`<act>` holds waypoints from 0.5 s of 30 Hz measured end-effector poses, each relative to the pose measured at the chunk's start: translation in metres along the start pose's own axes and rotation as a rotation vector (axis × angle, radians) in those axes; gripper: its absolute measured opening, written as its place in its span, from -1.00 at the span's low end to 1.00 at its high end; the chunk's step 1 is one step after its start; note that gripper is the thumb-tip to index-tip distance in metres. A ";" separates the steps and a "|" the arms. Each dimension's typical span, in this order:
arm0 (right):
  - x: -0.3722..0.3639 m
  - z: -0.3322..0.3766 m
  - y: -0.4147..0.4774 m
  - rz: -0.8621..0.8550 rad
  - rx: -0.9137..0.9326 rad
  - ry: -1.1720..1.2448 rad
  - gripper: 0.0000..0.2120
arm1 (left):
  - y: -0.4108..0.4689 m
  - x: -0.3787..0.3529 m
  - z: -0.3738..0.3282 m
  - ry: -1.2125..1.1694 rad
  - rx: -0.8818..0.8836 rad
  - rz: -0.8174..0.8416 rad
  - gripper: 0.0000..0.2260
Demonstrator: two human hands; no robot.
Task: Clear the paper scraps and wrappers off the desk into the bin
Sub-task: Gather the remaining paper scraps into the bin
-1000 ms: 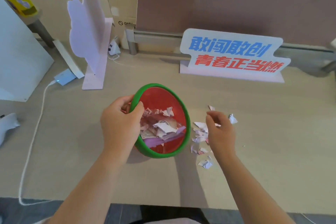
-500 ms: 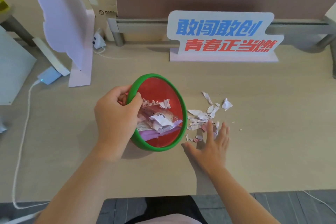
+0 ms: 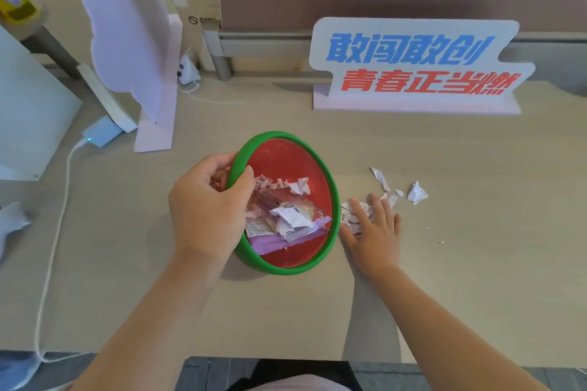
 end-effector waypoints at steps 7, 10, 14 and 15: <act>0.020 -0.004 0.008 -0.209 -0.029 0.150 -0.68 | 0.006 -0.005 0.000 -0.033 0.019 0.008 -0.81; 0.025 -0.002 0.014 -0.248 0.007 0.150 -0.72 | 0.011 -0.007 0.001 -0.053 0.030 0.009 -0.79; 0.025 0.000 0.024 -0.216 0.041 0.121 -0.63 | 0.014 -0.013 0.000 -0.081 0.035 0.021 -0.76; 0.024 -0.001 0.026 -0.208 0.040 0.121 -0.61 | 0.015 -0.014 0.000 -0.085 0.032 0.027 -0.76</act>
Point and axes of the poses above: each hand's wrist, its own y-axis towards the middle knuckle, its own x-axis out of the back of the hand, z = x × y, the point moved 10 cm from there along y, towards the middle knuckle, and after that the axes turned 4 degrees about x, right-handed, at the moved point
